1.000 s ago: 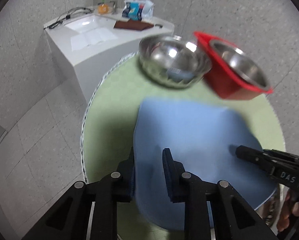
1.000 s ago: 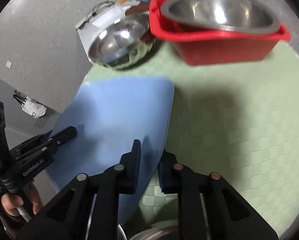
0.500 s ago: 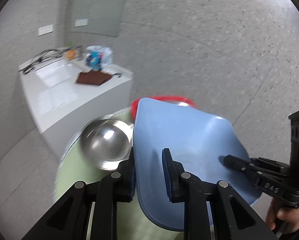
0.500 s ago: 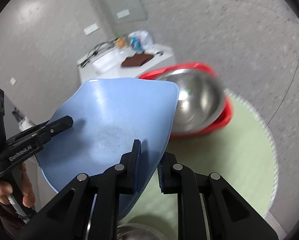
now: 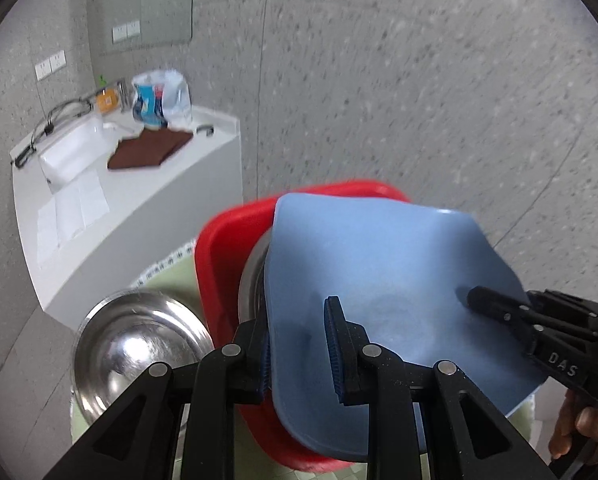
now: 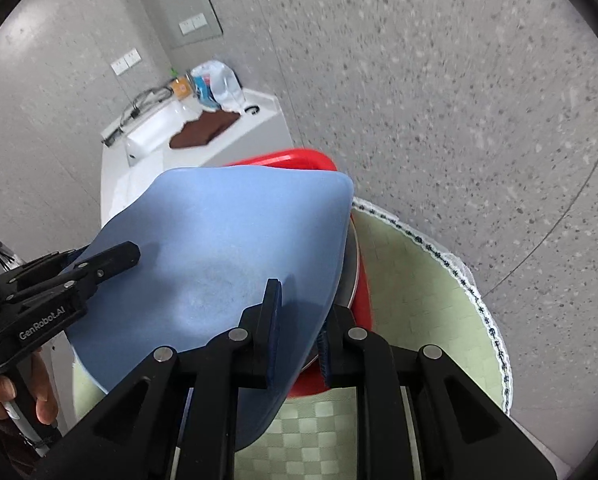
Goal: Organize plates and bowls
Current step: 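Lower the blue plate into the basin onto the steel bowl, release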
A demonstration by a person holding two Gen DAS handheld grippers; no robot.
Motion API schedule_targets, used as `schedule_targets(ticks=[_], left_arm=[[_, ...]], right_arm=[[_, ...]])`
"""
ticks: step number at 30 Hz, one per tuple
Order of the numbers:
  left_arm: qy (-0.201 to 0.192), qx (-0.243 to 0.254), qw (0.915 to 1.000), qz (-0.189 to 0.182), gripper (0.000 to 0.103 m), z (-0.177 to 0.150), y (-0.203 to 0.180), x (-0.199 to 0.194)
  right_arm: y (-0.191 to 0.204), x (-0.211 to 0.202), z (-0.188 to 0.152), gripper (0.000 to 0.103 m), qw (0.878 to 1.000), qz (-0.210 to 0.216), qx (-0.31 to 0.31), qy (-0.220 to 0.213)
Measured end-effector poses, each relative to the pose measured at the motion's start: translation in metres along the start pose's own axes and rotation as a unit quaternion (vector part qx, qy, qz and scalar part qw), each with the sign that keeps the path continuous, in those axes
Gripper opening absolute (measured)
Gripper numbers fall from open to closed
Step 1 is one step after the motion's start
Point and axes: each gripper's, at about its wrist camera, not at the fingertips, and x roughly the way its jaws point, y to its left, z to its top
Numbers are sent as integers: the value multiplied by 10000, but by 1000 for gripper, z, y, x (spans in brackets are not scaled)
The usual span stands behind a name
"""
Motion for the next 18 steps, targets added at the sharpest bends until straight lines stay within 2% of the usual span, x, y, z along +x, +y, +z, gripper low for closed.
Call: schedule_targets(ticks=[3, 8, 10, 11, 12, 13, 15, 18], left_arm=[[169, -19, 9998, 82, 20, 12, -7, 31], [225, -31, 9997, 93, 27, 17, -11, 47], [213, 10, 9998, 50, 37, 15, -13, 45], [221, 21, 9997, 36, 43, 13, -13, 43], [183, 28, 9998, 50, 60, 11, -15, 40], [103, 37, 9999, 77, 72, 8, -15, 34], [-18, 60, 9999, 78, 74, 1, -15, 21], [-39, 70, 10000, 18, 74, -7, -16, 7]], right_arm=[[0, 10, -1, 18, 9999, -46, -86, 61], [2, 19, -2, 20, 9998, -129, -157, 81], [3, 21, -3, 22, 9997, -142, -158, 95], [3, 21, -4, 30, 9998, -124, -146, 91], [5, 20, -4, 39, 9998, -92, -148, 62], [8, 16, -5, 44, 9998, -77, -173, -7], [12, 8, -7, 63, 9995, -161, -207, -154], [16, -4, -9, 63, 9992, -185, -191, -308]])
